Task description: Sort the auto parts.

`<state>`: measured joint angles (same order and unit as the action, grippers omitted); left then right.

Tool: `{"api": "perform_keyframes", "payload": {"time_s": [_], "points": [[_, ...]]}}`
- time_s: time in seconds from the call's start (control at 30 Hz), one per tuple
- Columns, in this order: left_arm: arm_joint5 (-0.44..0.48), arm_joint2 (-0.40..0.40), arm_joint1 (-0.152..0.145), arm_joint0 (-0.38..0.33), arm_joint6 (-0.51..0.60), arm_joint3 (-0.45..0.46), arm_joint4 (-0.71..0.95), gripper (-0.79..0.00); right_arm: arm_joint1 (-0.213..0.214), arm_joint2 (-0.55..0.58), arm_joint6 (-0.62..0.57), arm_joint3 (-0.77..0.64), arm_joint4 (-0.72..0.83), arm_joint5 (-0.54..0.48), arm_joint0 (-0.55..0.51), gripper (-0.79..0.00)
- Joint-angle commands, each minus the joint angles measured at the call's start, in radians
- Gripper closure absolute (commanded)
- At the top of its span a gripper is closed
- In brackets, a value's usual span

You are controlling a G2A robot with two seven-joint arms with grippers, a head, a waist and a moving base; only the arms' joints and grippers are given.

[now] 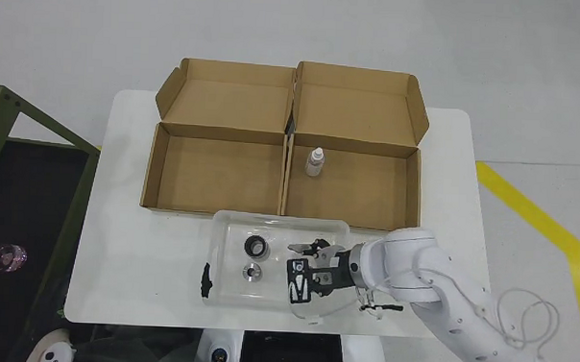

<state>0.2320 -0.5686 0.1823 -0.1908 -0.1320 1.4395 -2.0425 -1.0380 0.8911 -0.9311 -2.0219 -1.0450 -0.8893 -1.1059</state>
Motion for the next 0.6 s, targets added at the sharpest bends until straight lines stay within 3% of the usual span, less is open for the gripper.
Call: {"api": "perform_keyframes", "payload": {"time_s": [0.0, 0.57], "points": [[0.0, 0.0, 0.0, 0.0, 0.0, 0.0, 0.0, -0.785, 0.0, -0.011, -0.007, 0.001, -0.009, 0.007, 0.003, -0.563], [0.0, 0.0, 0.0, 0.0, 0.0, 0.0, 0.0, -0.785, -0.003, -0.101, -0.078, 0.048, -0.097, 0.079, 0.032, -0.57]]}}
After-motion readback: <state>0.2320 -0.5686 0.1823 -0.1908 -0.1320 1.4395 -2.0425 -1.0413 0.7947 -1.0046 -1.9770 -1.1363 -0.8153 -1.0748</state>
